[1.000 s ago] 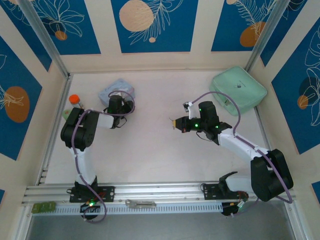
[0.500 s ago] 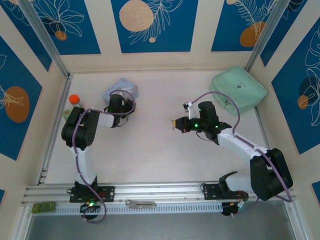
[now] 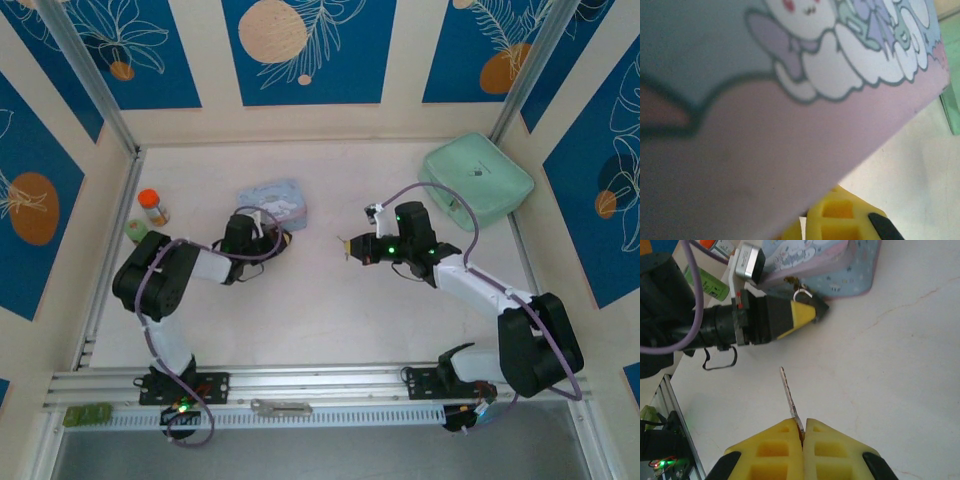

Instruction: Unlock a padlock with a key

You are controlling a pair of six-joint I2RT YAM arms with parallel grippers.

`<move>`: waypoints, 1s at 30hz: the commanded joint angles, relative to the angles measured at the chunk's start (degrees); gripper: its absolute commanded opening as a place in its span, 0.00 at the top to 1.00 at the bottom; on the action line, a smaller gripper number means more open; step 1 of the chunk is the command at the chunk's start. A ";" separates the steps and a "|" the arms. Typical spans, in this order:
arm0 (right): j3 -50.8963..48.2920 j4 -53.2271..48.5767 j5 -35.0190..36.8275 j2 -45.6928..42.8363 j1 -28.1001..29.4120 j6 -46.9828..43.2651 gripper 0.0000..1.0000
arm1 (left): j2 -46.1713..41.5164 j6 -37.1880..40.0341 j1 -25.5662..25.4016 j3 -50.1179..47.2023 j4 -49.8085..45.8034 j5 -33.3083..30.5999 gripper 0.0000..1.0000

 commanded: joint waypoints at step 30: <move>2.00 -1.06 1.68 -0.14 1.93 -0.51 1.00 | 13.55 -7.01 -6.81 -3.42 28.03 -20.62 0.63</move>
